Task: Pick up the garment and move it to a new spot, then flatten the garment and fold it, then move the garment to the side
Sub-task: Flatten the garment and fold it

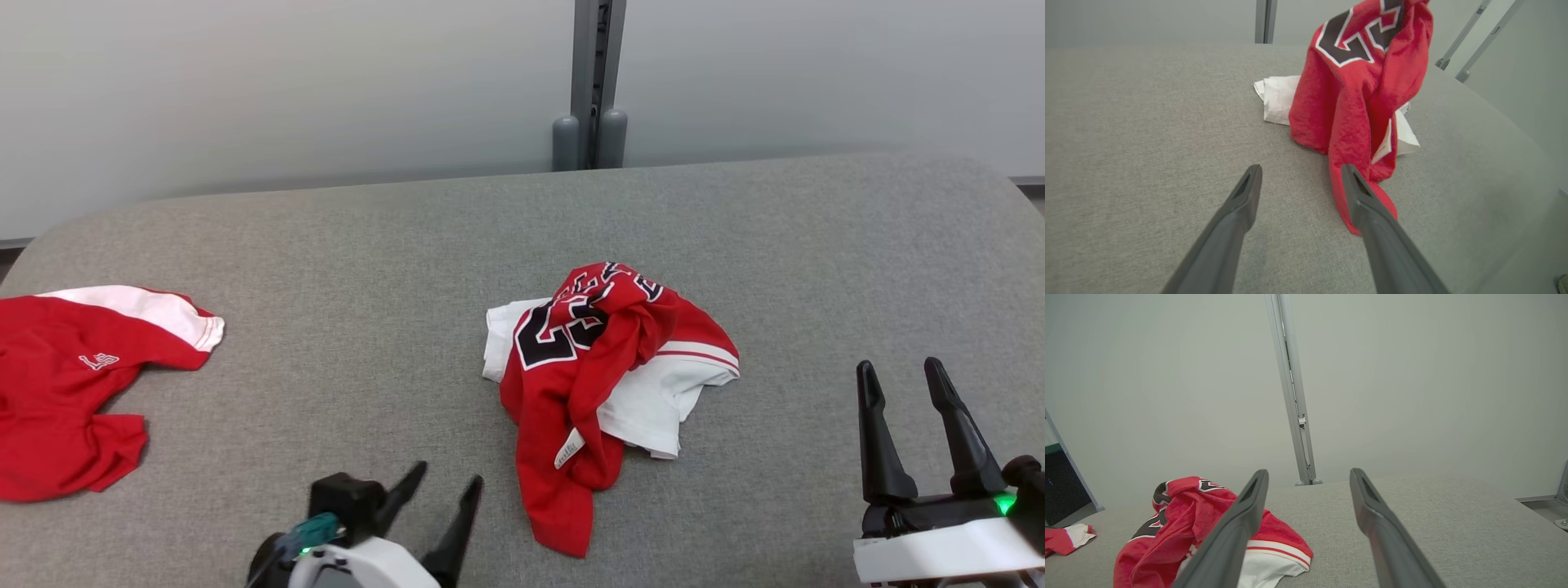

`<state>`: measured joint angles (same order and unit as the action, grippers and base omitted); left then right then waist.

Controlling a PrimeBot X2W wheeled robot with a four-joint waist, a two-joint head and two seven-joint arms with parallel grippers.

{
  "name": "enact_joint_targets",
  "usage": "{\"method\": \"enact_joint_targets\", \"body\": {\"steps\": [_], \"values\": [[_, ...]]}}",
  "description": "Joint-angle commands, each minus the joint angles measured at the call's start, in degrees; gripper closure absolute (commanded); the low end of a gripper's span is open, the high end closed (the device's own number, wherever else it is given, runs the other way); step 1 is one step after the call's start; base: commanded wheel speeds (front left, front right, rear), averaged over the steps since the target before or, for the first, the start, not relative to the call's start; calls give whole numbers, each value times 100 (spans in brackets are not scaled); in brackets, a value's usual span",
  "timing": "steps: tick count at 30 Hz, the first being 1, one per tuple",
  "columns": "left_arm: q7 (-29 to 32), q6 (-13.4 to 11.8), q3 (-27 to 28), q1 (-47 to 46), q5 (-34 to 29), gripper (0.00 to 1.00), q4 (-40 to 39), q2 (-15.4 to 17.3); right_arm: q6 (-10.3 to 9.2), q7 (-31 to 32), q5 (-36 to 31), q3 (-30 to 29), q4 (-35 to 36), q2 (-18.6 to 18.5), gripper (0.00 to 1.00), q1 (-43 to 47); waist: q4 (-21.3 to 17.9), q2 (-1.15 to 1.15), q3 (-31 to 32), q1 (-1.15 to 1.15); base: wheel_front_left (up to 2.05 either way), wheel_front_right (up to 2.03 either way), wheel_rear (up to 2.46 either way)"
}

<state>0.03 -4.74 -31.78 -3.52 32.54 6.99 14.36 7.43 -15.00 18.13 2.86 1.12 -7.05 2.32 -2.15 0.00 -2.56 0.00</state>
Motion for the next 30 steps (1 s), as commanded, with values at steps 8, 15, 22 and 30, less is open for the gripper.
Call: {"method": "enact_joint_targets", "body": {"steps": [8,15,22,30], "values": [[1281,411,-501,-585,365,0,598,-185,11,-28,6,-23,39,42,0,-240,-251,0,-341,0,0,0,0],[1692,519,-571,-858,614,0,952,-376,11,-27,2,-1,-4,121,0,-364,-483,0,-491,0,0,0,0],[1662,527,-516,-1002,660,100,1048,-390,11,-27,-5,-32,-38,189,0,-391,-532,0,-508,0,0,0,0],[2073,599,-234,-1344,723,100,488,232,11,-28,0,-65,-60,207,0,-393,-505,0,-428,0,0,0,0]]}}
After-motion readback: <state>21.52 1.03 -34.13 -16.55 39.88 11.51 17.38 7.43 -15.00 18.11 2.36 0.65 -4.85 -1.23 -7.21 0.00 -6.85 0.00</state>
